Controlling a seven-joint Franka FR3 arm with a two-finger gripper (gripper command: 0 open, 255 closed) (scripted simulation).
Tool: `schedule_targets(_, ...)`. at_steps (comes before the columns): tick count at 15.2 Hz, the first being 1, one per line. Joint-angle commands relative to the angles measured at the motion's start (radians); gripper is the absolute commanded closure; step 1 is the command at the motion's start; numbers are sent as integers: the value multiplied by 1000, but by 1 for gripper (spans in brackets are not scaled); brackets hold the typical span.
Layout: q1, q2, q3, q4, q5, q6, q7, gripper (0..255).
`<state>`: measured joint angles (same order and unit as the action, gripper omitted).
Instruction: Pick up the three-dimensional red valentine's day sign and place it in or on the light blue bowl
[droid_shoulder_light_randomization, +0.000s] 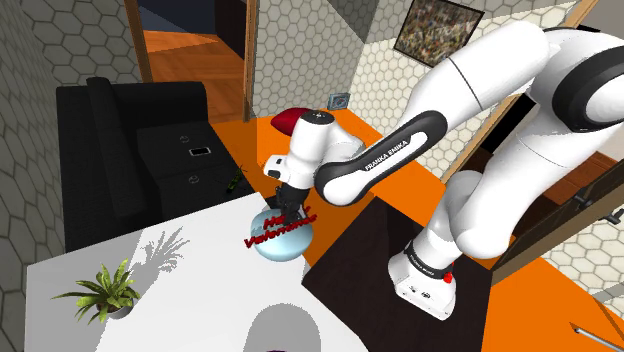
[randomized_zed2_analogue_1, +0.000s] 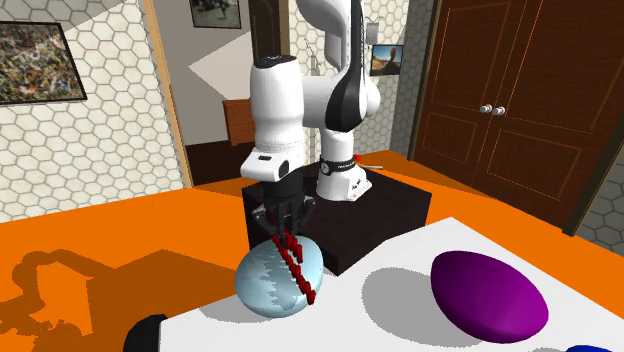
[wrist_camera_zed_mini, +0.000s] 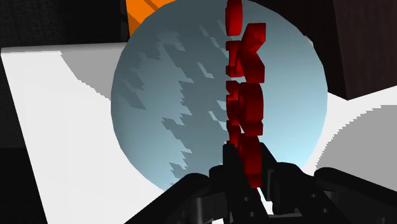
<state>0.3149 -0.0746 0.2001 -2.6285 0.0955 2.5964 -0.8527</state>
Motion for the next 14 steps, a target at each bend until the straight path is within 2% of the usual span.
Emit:
schedule_targets(1,0,4,0,-2,-1,3,0,255)
schedule_targets(5,0,4,0,-2,-1,3,0,255)
schedule_targets(6,-1,3,0,-2,-1,2,0,0)
schedule_targets(11,0,4,0,-2,-1,3,0,0)
schedule_targets(14,1,-97,-6,17,15,-118,-12,0)
